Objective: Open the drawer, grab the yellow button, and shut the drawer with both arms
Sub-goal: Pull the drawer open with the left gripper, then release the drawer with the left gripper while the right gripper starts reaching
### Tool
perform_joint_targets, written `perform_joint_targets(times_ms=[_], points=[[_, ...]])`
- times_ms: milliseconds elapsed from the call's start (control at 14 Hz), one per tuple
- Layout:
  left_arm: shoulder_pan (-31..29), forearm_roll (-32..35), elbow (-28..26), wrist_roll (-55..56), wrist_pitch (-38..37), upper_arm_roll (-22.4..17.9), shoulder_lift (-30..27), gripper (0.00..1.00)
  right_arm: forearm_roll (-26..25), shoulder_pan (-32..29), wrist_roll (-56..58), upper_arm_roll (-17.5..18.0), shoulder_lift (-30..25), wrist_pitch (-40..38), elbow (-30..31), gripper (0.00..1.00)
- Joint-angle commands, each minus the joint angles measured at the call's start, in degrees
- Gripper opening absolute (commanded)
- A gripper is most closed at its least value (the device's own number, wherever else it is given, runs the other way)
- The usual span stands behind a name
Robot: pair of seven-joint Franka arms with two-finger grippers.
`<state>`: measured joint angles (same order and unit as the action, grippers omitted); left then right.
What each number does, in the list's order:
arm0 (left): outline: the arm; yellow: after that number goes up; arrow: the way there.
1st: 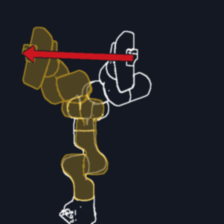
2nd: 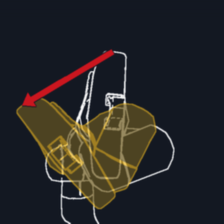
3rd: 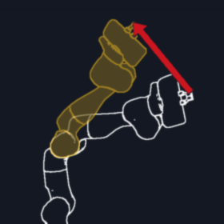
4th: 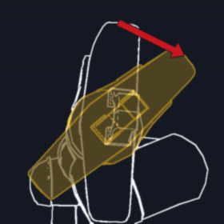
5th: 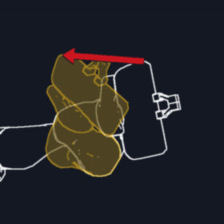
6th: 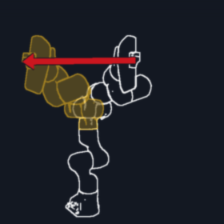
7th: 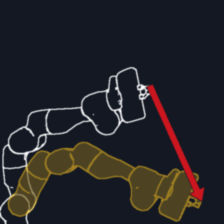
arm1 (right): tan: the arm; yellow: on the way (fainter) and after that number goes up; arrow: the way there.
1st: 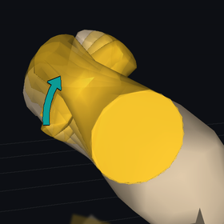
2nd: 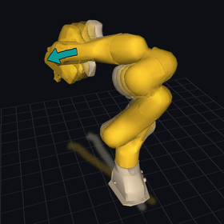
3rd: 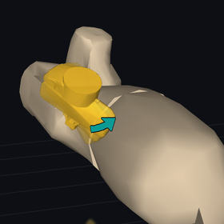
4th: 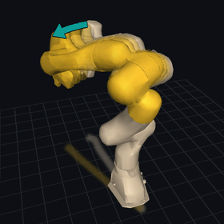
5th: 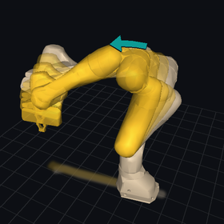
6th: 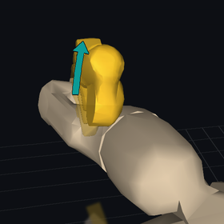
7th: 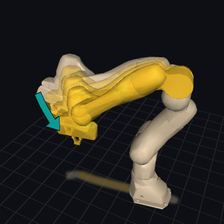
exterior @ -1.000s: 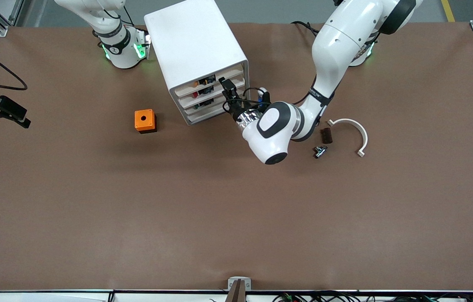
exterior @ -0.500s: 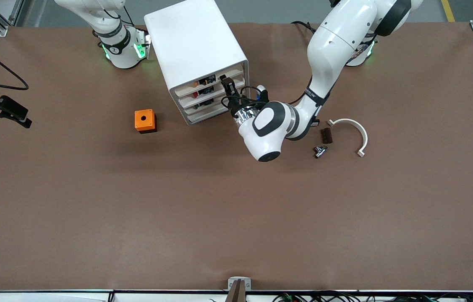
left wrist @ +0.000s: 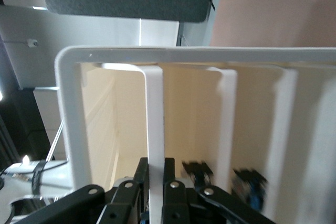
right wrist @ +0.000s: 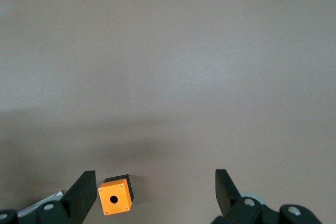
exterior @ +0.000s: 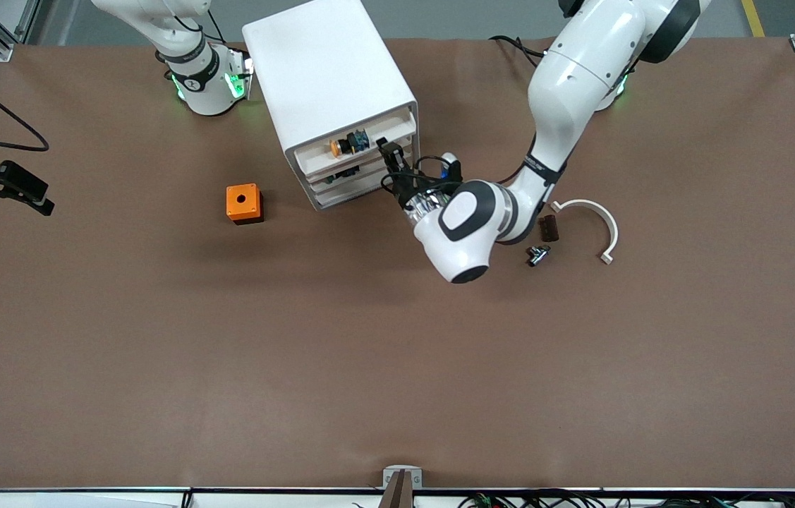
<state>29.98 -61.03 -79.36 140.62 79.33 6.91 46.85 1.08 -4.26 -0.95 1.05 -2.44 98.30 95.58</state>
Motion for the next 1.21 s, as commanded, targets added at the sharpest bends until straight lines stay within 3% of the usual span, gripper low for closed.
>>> perform_joint_targets(times_ms=[0, 214, 357, 429, 500, 571, 643, 857, 1143], points=[[-4.04, -0.84, 3.51, -0.96, 0.73, -0.67, 0.35, 0.01, -0.55, 0.13, 0.42, 0.09, -0.63, 0.14, 0.13, 1.0], [-5.55, -0.93, 5.09, -1.57, 3.01, -0.67, 0.44, 0.02, -0.55, 0.13, 0.42, 0.09, -0.63, 0.14, 0.13, 1.0], [-5.55, -0.93, 5.1, -2.54, 5.74, -0.67, 0.44, 0.09, -0.55, 0.13, 0.42, 0.09, -0.63, 0.14, 0.13, 1.0], [-5.46, -0.93, 5.1, -3.41, 6.27, -0.67, 0.44, 0.19, -0.55, 0.13, 0.42, 0.09, -0.63, 0.14, 0.13, 1.0], [-5.55, -0.93, 5.1, -4.03, 6.28, -0.67, 0.44, 0.39, -0.55, 0.22, 0.42, 0.09, -0.63, 0.14, 0.13, 1.0], [-5.55, -0.93, 5.01, -4.12, 6.28, -0.67, 0.35, 0.65, -0.64, 0.22, 0.42, 0.09, -0.63, 0.14, 0.13, 1.0], [-5.55, -0.76, 5.01, -4.04, 6.28, -0.67, 0.0, 0.82, -0.55, 0.31, 0.42, 0.09, -0.55, 0.14, 0.13, 1.0], [-7.3, -0.23, 5.1, -4.04, 5.84, -0.93, -0.61, 0.99, -0.2, 0.57, 0.42, 0.09, -0.02, 0.05, 0.13, 1.0], [-10.02, 8.01, 5.71, -4.21, 4.78, -1.55, -2.11, 0.99, -0.28, 1.8, 0.42, 0.01, 0.5, -0.39, 0.3, 1.0]])
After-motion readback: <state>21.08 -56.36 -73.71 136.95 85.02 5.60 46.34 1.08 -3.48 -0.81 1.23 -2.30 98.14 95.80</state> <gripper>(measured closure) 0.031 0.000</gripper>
